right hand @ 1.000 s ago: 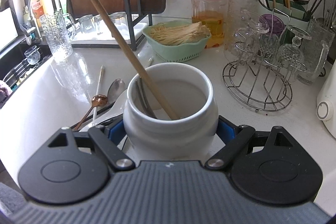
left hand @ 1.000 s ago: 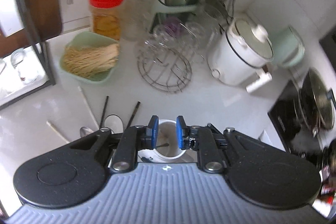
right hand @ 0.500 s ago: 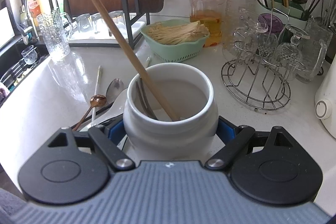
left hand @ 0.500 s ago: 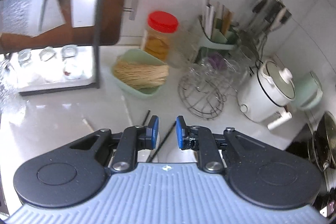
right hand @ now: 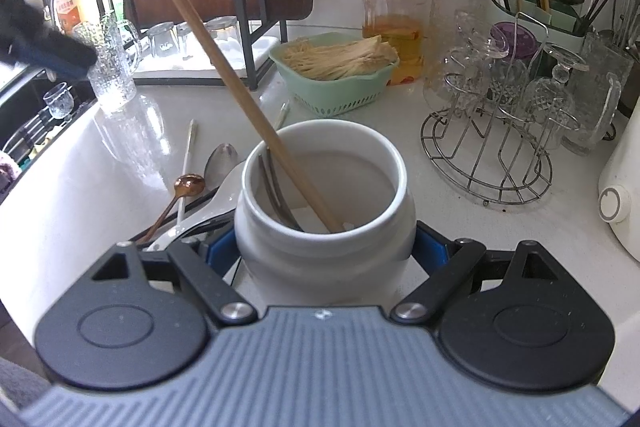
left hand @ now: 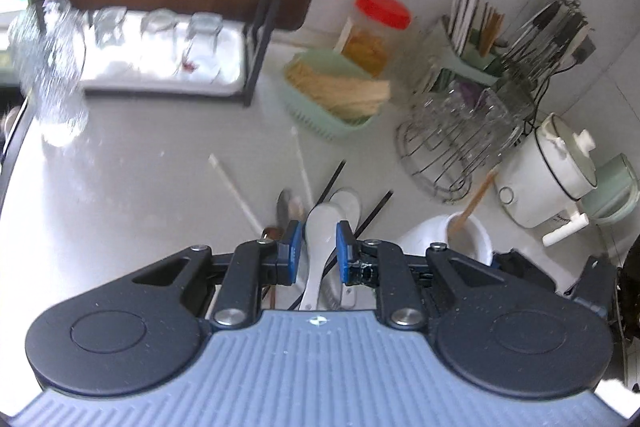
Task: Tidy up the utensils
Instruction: 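Grasp the copper-coloured spoon from the pile with the left tool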
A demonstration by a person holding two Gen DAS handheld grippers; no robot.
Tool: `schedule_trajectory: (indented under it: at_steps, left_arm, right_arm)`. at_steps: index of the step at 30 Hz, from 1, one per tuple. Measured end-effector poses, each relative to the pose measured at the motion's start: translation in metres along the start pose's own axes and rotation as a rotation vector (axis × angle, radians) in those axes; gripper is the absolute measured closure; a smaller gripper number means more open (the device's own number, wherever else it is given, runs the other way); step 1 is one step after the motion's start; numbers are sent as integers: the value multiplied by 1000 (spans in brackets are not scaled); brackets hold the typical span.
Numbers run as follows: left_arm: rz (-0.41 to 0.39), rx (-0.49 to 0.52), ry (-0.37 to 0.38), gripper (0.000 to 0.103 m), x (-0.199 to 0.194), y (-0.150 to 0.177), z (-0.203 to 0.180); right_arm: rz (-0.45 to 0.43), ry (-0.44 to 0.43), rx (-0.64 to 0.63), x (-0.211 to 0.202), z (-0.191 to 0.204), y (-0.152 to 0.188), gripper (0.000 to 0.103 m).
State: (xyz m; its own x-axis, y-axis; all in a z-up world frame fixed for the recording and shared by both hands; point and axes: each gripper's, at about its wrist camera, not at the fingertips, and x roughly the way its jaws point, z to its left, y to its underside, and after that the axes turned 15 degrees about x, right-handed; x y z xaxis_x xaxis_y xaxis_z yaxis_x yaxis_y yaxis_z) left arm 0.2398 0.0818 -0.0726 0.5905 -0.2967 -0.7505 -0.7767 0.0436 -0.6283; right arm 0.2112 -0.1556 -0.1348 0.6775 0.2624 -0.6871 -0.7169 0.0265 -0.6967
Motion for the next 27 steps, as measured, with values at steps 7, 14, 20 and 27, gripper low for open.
schedule_trajectory:
  at_steps: [7, 14, 20, 27]
  left_arm:
    - [42, -84, 6, 82, 21, 36, 13]
    - [78, -70, -20, 82, 54, 43, 14]
    - [117, -23, -62, 77, 88, 37, 17]
    - [130, 91, -109, 61, 117, 26, 7]
  right_arm:
    - [2, 11, 16, -5, -3, 3, 12]
    - [20, 32, 31, -6, -2, 2, 12]
    - [46, 46, 40, -4, -1, -1, 12]
    - [70, 40, 30, -4, -1, -4, 12]
